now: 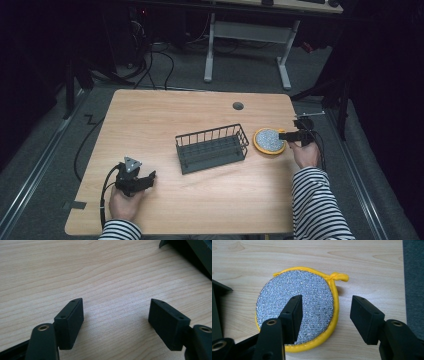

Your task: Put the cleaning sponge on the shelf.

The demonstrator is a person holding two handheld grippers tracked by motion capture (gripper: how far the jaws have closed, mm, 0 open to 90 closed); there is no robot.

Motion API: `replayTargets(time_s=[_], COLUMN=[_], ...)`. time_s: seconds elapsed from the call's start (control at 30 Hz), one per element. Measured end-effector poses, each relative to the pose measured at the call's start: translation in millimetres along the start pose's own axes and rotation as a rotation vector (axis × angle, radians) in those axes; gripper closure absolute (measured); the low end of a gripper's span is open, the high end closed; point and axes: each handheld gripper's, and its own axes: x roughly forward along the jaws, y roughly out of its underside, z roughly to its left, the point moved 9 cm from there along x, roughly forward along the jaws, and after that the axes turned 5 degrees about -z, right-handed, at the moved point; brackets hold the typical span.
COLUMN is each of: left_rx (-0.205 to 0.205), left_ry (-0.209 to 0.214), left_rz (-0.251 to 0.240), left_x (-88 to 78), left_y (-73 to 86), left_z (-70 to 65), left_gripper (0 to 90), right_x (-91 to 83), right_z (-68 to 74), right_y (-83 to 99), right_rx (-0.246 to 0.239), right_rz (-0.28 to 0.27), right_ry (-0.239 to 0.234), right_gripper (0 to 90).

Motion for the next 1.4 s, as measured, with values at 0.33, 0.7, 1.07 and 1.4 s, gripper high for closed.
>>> replayTargets(time_s=[0.33, 0.7, 1.07, 1.4], left_rx=[0.0, 0.001, 0.0, -0.001], left_ry=[0.0, -0.002, -0.002, -0.002], left_rz=[0.0, 0.0, -0.001, -0.001], left_x=[0.0, 0.0, 0.0, 0.0], left_y=[0.0, 0.1, 0.0, 0.0], left_z=[0.0, 0.0, 0.0, 0.1], left_gripper=[28.8, 28.6, 28.6, 28.7], right_x=[12.8, 25.5, 30.7, 32.2], right_z=[-2.1, 1.7, 1.0, 10.7], right_y=[8.6, 18.3, 23.6, 26.3], right_rx=[0.024, 0.023, 0.07, 0.035], right_rz=[0.059, 0.11, 0.128, 0.135], right_ry=[-0.018, -0.03, -0.113, -0.161], right_gripper=[45.5, 48.8, 58.0, 74.5])
